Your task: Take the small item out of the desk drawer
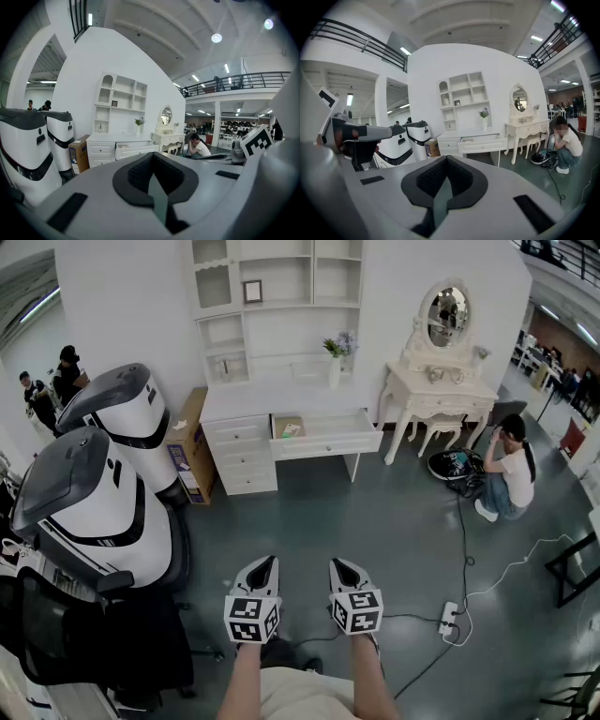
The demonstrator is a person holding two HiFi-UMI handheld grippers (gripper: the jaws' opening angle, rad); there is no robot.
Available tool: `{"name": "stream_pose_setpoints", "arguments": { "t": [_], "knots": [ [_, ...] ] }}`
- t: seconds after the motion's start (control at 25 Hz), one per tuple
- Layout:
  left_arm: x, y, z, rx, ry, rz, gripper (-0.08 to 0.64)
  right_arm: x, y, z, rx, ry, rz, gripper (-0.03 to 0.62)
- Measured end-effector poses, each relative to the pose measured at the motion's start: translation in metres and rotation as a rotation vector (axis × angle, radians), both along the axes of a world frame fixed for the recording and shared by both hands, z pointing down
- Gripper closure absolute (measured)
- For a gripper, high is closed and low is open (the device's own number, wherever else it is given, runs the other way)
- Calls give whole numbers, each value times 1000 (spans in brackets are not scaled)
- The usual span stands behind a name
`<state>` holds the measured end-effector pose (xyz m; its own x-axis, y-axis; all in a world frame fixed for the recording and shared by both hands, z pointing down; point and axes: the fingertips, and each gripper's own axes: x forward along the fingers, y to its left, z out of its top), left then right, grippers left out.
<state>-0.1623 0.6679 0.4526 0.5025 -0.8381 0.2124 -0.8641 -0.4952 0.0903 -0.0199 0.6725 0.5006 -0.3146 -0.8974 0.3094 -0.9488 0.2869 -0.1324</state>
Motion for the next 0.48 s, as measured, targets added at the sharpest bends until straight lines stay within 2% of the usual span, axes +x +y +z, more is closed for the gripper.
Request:
{"name": "stream_pose_setpoints", "arguments": {
  "t": [0.16,0.36,0.48],
  "knots": [
    [15,-3,0,7,7,16,545,18,1,1,-9,7,9,568],
    [25,-12,-3,20,11,43,545,43,-7,-3,-1,-107,81,568],
    [27,-24,-3,25,-3,39,545,52,-12,-4,1,-77,73,568]
  ]
}}
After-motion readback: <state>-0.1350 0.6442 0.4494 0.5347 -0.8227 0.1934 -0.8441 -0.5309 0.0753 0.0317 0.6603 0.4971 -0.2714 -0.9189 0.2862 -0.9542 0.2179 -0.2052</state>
